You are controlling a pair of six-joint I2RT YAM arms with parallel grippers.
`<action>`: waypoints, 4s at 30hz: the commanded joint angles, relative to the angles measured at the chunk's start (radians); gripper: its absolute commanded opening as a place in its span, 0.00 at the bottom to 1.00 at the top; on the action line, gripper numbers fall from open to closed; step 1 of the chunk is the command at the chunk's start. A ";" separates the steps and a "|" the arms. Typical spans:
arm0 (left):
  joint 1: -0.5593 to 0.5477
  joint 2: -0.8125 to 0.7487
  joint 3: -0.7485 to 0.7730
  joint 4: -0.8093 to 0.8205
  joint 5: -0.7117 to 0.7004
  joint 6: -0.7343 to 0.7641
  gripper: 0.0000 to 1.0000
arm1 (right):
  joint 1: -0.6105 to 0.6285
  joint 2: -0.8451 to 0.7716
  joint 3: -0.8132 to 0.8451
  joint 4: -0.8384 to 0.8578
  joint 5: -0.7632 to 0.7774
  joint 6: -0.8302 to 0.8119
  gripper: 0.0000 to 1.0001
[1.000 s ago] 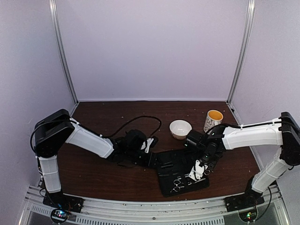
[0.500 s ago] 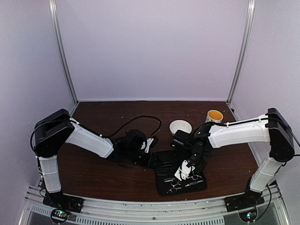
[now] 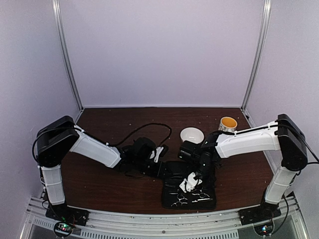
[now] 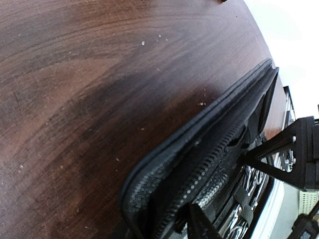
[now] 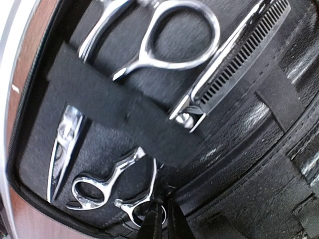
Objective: Sort the hair-cutting tools
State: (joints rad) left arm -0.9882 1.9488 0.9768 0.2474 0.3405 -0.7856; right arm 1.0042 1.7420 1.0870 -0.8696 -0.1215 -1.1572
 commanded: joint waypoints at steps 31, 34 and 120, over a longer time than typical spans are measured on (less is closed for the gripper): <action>0.003 -0.004 -0.016 0.070 -0.005 0.009 0.31 | 0.019 0.058 0.106 -0.074 -0.200 0.313 0.22; 0.003 -0.004 -0.016 0.070 -0.006 0.009 0.31 | 0.019 0.058 0.101 -0.089 -0.224 0.288 0.24; 0.262 -0.322 0.204 -0.743 -0.495 0.397 0.55 | -0.157 -0.216 -0.006 0.259 -0.076 0.522 0.33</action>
State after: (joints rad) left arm -0.7204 1.6169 1.1416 -0.4984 -0.2241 -0.4019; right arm 0.8944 1.6432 1.0599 -0.5800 -0.1493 -0.6441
